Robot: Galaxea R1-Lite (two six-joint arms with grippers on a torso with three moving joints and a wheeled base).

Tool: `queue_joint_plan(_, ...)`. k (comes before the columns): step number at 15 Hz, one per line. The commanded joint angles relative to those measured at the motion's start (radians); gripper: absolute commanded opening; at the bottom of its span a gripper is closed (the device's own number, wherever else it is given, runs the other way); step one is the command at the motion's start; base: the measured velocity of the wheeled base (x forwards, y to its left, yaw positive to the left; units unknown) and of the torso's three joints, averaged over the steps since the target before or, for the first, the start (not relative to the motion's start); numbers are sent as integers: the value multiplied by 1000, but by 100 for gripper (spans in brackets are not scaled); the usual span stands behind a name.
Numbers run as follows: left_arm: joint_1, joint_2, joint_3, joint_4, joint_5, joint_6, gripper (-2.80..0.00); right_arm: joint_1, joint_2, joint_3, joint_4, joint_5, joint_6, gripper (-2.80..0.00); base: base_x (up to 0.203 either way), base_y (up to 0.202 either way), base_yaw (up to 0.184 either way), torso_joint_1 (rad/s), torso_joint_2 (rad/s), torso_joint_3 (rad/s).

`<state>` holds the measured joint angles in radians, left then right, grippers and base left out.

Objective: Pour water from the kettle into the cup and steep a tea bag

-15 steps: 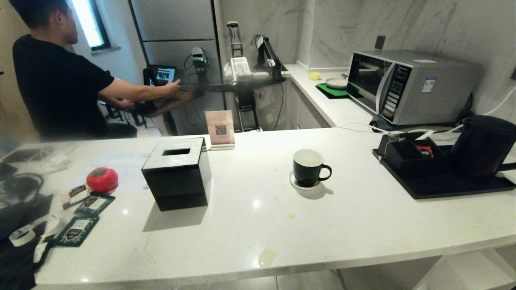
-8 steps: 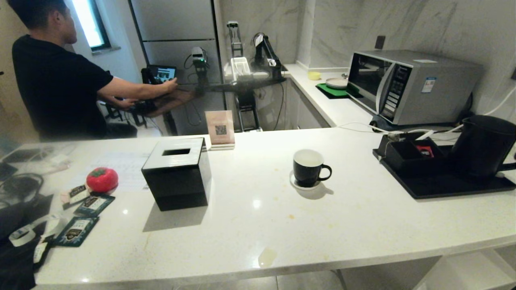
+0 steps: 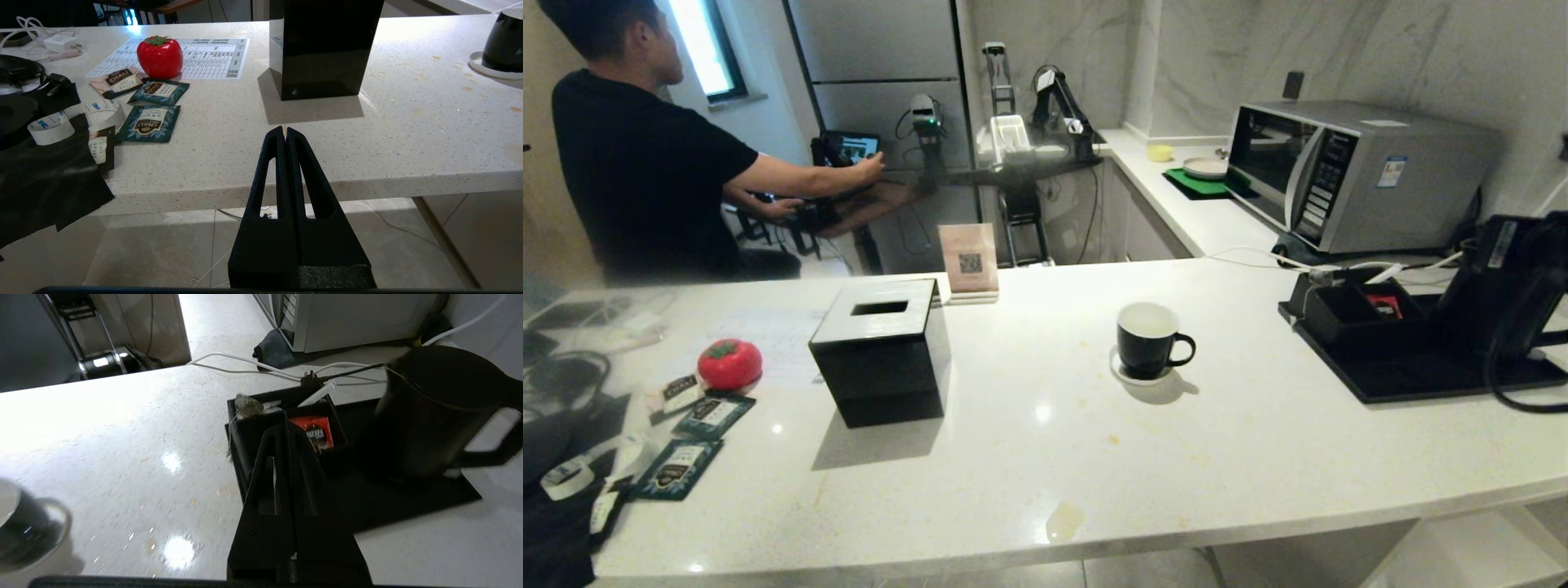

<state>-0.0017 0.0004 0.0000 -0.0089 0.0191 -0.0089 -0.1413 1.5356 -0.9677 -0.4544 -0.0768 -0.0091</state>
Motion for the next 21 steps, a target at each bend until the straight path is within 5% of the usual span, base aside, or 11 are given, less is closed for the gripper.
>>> queue_joint_plan(1, 0, 0, 0, 0, 1, 0, -280, 1, 178, -125, 5, -3, -12, -280, 0, 0, 0, 0, 0, 0)
queue_joint_plan(8, 0, 0, 0, 0, 1, 0, -280, 13, 433, -474, 158, -46, -15, -280, 0, 0, 0, 0, 0, 0)
queue_joint_plan(18, 0, 0, 0, 0, 1, 0, -280, 5, 698, -774, 270, -49, -8, -280, 0, 0, 0, 0, 0, 0)
queue_joint_plan(19, 0, 0, 0, 0, 1, 0, -280, 5, 719, -807, 291, -47, -6, 0, 0, 0, 0, 0, 0, 0)
queue_joint_plan(21, 0, 0, 0, 0, 1, 0, -280, 5, 752, -855, 333, -49, 2, 0, 0, 0, 0, 0, 0, 0)
